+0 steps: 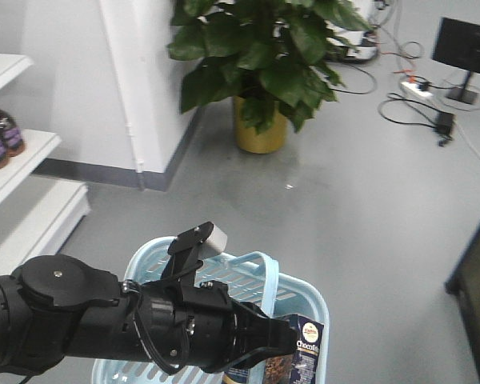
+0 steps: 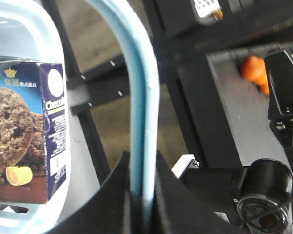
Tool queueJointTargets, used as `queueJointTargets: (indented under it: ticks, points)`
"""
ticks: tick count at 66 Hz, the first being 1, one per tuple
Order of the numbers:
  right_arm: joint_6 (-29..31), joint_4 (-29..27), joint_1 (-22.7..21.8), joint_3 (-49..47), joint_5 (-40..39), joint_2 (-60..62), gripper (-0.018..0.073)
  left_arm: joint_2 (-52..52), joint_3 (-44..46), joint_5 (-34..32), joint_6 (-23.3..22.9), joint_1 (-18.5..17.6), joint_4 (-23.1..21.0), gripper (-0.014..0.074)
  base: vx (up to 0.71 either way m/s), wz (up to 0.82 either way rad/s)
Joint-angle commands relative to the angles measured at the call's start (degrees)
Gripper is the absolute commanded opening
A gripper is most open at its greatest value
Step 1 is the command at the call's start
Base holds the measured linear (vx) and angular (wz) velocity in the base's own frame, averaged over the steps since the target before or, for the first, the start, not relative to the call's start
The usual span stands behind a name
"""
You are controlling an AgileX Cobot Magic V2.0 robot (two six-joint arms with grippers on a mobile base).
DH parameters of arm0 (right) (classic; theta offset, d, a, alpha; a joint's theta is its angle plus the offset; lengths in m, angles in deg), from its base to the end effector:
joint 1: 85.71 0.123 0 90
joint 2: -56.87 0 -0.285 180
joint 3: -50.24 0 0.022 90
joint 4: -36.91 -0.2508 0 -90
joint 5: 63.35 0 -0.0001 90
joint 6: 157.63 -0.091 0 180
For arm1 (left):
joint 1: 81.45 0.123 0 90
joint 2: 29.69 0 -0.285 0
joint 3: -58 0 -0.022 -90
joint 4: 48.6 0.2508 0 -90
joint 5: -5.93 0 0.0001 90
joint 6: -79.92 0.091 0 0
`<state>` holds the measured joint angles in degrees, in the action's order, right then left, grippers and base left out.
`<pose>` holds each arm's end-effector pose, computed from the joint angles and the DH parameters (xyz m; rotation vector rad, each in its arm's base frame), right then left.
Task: Left arm holds basket, right arm returns cookies
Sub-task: 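Drive up to the snack shelf with the basket in the left gripper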
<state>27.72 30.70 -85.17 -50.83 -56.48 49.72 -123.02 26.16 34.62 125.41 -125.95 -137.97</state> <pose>0.0568 0.0017 0.1928 -0.0061 1.6216 0.0287 0.1827 -0.2409 0.2347 0.3383 2.4523 -1.3305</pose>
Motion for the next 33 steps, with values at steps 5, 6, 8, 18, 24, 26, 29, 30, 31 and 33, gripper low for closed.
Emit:
queueJointTargets:
  ticks: [5, 6, 8, 18, 24, 26, 29, 30, 31, 33]
  points:
    - [0.27, 0.18, -0.26, -0.12, -4.23, 0.59, -0.0008, 2.63, 1.63, 0.15, 0.89, -0.13, -2.14, -0.0006, 0.23, 0.53]
    - [0.27, 0.18, -0.26, -0.12, -4.23, 0.59, -0.0008, 2.63, 1.63, 0.01, 0.89, -0.13, -2.14, -0.0006, 0.22, 0.58]
    - [0.27, 0.18, -0.26, -0.12, -4.23, 0.59, -0.0008, 2.63, 1.63, -0.09, 0.89, -0.13, -2.14, -0.0006, 0.22, 0.61]
    - [0.27, 0.18, -0.26, -0.12, -4.23, 0.59, -0.0008, 2.63, 1.63, -0.09, 0.89, -0.13, -2.14, -0.0006, 0.21, 0.67]
    - [0.27, 0.18, -0.26, -0.12, -4.23, 0.59, -0.0008, 2.63, 1.63, -0.09, 0.89, -0.13, -2.14, -0.0006, 0.20, 0.68]
    - [0.27, 0.18, -0.26, -0.12, -4.23, 0.59, -0.0008, 2.63, 1.63, -0.09, 0.89, -0.13, -2.14, -0.0006, 0.20, 0.67]
    - [0.27, 0.18, -0.26, -0.12, -4.23, 0.59, -0.0008, 2.63, 1.63, -0.09, 0.89, -0.13, -2.14, -0.0006, 0.19, 0.66]
    - [0.27, 0.18, -0.26, -0.12, -4.23, 0.59, -0.0008, 2.63, 1.63, -0.09, 0.89, -0.13, -2.14, -0.0006, 0.19, 0.66]
    - [0.27, 0.18, -0.26, -0.12, -4.23, 0.59, -0.0008, 2.63, 1.63, -0.09, 0.89, -0.13, -2.14, -0.0006, 0.19, 0.65]
    - [0.27, 0.18, -0.26, -0.12, -4.23, 0.59, -0.0008, 2.63, 1.63, -0.09, 0.89, -0.13, -2.14, -0.0006, 0.19, 0.64]
